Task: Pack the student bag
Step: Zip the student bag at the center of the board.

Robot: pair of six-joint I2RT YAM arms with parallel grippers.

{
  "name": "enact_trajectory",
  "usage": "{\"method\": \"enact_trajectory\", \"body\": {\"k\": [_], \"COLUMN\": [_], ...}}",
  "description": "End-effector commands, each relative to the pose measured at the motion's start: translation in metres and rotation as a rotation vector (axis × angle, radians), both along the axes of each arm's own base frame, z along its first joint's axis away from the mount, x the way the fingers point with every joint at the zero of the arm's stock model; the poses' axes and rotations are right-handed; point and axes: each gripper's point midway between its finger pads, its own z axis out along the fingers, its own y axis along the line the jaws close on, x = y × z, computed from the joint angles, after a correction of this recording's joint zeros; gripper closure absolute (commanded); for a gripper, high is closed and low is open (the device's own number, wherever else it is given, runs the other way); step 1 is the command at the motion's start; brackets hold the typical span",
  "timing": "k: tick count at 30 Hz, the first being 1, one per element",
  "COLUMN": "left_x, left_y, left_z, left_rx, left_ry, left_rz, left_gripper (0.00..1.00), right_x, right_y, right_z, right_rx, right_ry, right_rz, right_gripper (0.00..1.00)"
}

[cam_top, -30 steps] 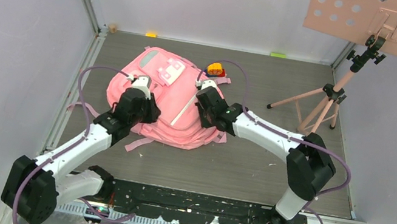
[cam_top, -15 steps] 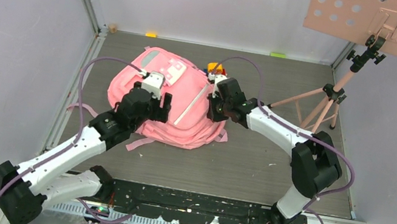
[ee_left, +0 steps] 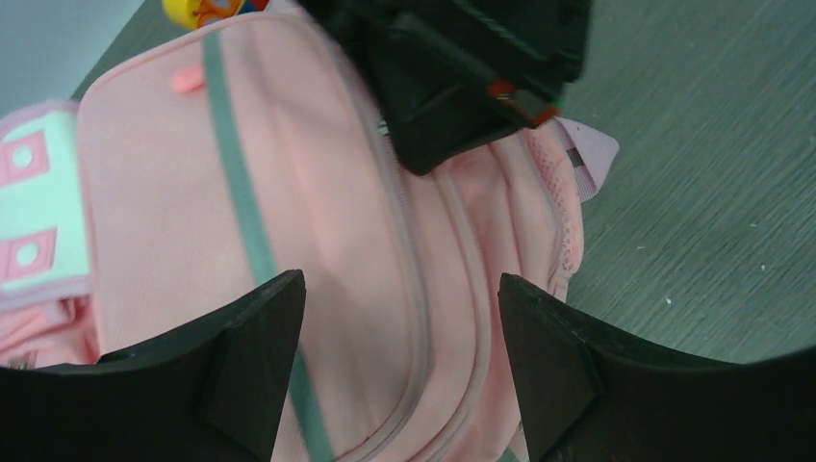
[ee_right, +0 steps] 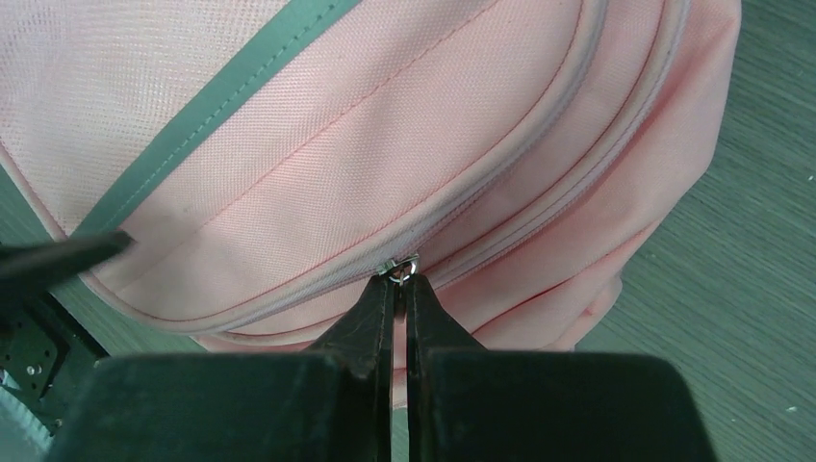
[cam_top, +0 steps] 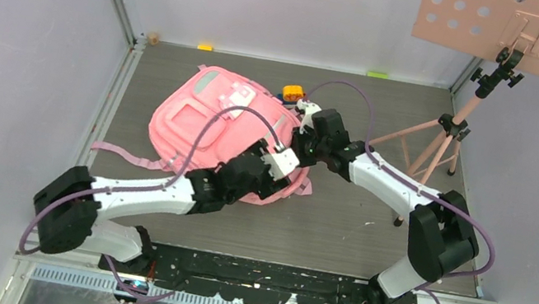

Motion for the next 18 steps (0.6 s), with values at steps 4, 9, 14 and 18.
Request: {"method": "enact_trajectory", "body": {"k": [4, 9, 14, 18], "left_x": [0.024, 0.028, 0.021, 0.014], "left_y": [-0.028, -0.023, -0.021, -0.018], "left_z": [0.006, -0.01, -0.02, -0.022], "left_rx": [0.11, 0.168, 0.22, 0.197], "left_ry": [-0.199, -0.217, -0.251, -0.233], "left_rz": [0.003, 0.054, 0.077, 0.073], "left_gripper": [0.25, 0.5, 0.88, 1.0], "right_x": [-0.005, -0.007, -0.005, -0.005], "right_y": [-0.007, -0.007, -0.009, -0.014], "right_z": [0.02, 0.019, 0.017, 0.017], "right_rx": [0.064, 0.074, 0.07, 0.039], "right_ry": [-0.002, 0.005, 0.01, 0.014], "right_rz": [-0.015, -0.015, -0.024, -0.033], "right_gripper": [1.0, 1.0, 1.0, 1.0]}}
